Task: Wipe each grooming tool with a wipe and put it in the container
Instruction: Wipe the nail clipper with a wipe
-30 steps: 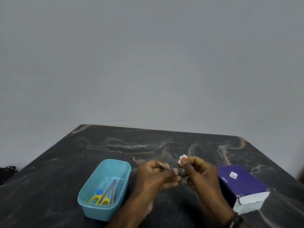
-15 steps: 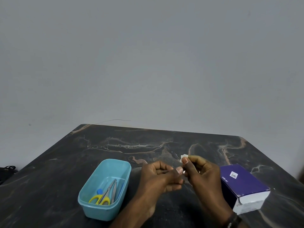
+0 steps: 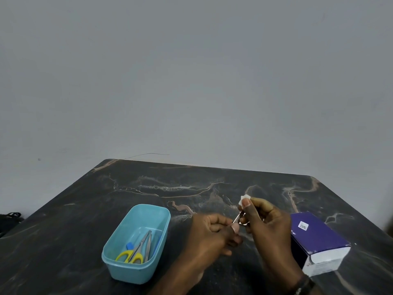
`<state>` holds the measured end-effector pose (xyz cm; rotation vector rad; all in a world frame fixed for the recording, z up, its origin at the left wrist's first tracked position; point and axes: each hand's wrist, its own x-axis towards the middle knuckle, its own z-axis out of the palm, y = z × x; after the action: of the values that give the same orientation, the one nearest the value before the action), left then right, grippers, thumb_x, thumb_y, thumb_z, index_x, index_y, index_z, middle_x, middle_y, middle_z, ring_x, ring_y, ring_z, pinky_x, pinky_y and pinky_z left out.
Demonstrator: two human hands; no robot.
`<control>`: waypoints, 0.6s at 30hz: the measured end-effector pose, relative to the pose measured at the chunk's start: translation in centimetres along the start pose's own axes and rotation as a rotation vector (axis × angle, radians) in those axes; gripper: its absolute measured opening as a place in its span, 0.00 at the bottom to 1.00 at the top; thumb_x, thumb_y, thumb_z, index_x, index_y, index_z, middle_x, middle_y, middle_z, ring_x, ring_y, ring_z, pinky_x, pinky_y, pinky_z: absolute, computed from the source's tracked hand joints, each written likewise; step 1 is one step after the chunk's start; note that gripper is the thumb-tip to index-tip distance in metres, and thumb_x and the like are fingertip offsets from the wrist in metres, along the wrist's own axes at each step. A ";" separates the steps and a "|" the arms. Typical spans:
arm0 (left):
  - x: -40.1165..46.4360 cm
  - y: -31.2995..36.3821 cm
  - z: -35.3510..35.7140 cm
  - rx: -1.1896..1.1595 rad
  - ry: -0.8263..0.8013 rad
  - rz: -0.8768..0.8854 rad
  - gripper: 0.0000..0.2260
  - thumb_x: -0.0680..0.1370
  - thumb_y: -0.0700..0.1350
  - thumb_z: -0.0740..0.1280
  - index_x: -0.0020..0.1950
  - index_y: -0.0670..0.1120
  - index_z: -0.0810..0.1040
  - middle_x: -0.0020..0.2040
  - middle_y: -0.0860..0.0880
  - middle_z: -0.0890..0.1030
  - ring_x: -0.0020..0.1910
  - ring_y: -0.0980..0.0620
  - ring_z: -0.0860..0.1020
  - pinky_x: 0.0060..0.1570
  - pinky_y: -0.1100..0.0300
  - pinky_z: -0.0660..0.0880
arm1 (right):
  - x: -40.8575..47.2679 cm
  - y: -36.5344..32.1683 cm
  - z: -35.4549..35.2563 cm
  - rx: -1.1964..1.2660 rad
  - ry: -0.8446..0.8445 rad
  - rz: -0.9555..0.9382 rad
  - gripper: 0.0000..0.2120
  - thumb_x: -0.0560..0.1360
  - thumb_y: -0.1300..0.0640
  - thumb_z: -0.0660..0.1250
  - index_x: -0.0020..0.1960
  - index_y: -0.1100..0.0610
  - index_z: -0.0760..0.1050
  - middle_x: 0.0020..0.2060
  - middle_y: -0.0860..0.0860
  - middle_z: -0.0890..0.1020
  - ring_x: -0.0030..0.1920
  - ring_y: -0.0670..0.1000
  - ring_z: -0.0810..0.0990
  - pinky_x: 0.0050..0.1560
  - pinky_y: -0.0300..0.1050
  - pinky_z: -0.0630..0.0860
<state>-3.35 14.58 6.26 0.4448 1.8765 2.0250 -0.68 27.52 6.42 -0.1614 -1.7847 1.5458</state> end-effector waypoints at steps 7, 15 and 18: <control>0.0 0.4 -0.1 -0.095 0.095 0.046 0.04 0.77 0.40 0.69 0.49 0.39 0.79 0.39 0.42 0.86 0.36 0.49 0.84 0.38 0.58 0.80 | 0.1 0.5 0.1 -0.015 -0.025 0.040 0.07 0.76 0.58 0.68 0.40 0.53 0.83 0.28 0.55 0.82 0.29 0.49 0.77 0.30 0.45 0.72; -0.1 0.6 0.0 -0.097 0.108 0.063 0.04 0.77 0.40 0.69 0.50 0.41 0.80 0.39 0.44 0.86 0.39 0.48 0.85 0.41 0.55 0.80 | -0.2 0.1 0.1 -0.022 -0.100 0.050 0.09 0.77 0.59 0.67 0.41 0.54 0.83 0.26 0.52 0.80 0.28 0.45 0.77 0.29 0.36 0.72; -0.1 0.6 -0.1 -0.101 0.117 0.072 0.03 0.76 0.40 0.70 0.49 0.42 0.80 0.39 0.44 0.86 0.38 0.49 0.85 0.40 0.57 0.80 | -0.2 0.0 0.2 -0.016 -0.107 0.054 0.09 0.77 0.60 0.67 0.41 0.55 0.83 0.27 0.52 0.81 0.28 0.44 0.76 0.28 0.34 0.72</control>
<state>-3.35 14.43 6.90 0.3790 1.8377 2.2260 -0.65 27.23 6.28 -0.1382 -1.8909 1.6053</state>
